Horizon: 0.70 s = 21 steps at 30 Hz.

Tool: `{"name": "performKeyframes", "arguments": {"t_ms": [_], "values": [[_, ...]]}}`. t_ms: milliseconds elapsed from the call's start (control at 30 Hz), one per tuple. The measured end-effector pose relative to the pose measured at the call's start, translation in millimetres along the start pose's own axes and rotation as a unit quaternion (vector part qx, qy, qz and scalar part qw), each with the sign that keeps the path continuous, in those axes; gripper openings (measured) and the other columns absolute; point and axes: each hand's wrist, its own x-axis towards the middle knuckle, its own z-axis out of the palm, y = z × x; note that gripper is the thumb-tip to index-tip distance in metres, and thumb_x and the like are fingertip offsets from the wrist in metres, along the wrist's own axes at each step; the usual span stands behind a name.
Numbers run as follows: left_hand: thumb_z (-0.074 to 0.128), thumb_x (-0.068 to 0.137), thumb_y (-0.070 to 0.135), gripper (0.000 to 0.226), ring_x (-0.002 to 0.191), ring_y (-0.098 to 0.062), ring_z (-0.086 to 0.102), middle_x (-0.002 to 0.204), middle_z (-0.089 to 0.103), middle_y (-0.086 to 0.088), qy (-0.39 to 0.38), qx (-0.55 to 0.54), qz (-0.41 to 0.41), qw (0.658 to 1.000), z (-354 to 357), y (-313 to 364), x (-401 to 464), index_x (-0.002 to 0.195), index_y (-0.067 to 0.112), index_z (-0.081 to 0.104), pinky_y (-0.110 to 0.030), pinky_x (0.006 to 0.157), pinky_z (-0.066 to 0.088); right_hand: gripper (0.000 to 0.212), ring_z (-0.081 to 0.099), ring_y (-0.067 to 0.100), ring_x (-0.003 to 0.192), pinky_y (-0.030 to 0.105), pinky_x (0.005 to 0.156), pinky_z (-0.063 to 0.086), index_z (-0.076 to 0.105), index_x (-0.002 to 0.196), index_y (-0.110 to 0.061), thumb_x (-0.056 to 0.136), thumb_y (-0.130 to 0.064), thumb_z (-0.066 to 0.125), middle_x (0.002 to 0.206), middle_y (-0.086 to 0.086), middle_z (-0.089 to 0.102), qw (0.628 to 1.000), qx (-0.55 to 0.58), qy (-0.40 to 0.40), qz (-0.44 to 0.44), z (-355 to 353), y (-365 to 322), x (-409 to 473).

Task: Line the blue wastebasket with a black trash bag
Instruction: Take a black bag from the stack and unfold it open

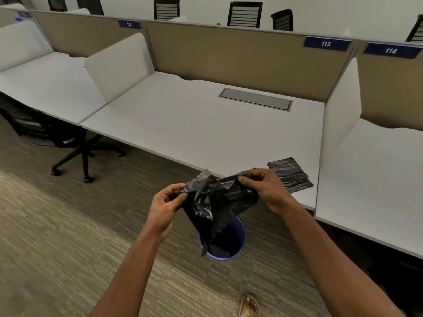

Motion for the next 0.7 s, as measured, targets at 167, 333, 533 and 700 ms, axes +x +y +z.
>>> {"name": "performKeyframes", "arguments": {"t_ms": [167, 333, 533, 700], "values": [[0.055, 0.102, -0.002, 0.022, 0.081, -0.012, 0.072, 0.086, 0.079, 0.0, 0.022, -0.015, -0.026, 0.999, -4.3, 10.4, 7.8, 0.1, 0.01, 0.074, -0.028, 0.076, 0.058, 0.006, 0.076, 0.017, 0.087, 0.028, 0.075, 0.06, 0.084, 0.09, -0.02, 0.091, -0.018, 0.079, 0.091, 0.006, 0.081, 0.997, -0.075, -0.018, -0.014, -3.4, 8.5, 2.9], [0.058, 0.104, 0.006, 0.015, 0.075, -0.011, 0.072, 0.088, 0.079, -0.001, 0.049, 0.01, -0.035, 0.998, -1.1, 14.1, 17.5, 0.109, 0.012, 0.07, -0.024, 0.061, 0.06, 0.006, 0.079, 0.02, 0.088, 0.025, 0.072, 0.061, 0.083, 0.094, -0.02, 0.09, -0.017, 0.08, 0.094, 0.007, 0.082, 0.999, -0.042, -0.009, 0.012, -5.0, 11.5, 4.1], [0.065, 0.1, 0.006, 0.013, 0.074, -0.009, 0.075, 0.086, 0.08, 0.0, 0.071, -0.008, -0.045, 0.996, -4.7, 11.8, 21.3, 0.103, 0.016, 0.073, -0.023, 0.06, 0.06, 0.019, 0.075, 0.016, 0.08, 0.032, 0.07, 0.059, 0.083, 0.089, -0.017, 0.077, -0.03, 0.089, 0.09, 0.008, 0.081, 0.999, -0.01, 0.007, 0.029, -13.7, 5.6, 2.2], [0.064, 0.101, 0.003, 0.016, 0.072, -0.007, 0.077, 0.083, 0.082, 0.002, 0.053, 0.012, -0.037, 0.998, -18.8, 16.8, 20.1, 0.102, 0.015, 0.074, -0.021, 0.061, 0.061, 0.023, 0.077, 0.021, 0.083, 0.031, 0.071, 0.06, 0.082, 0.092, -0.012, 0.079, -0.03, 0.089, 0.093, 0.01, 0.081, 0.999, -0.013, 0.003, 0.043, -33.3, -4.4, 4.3]]}}
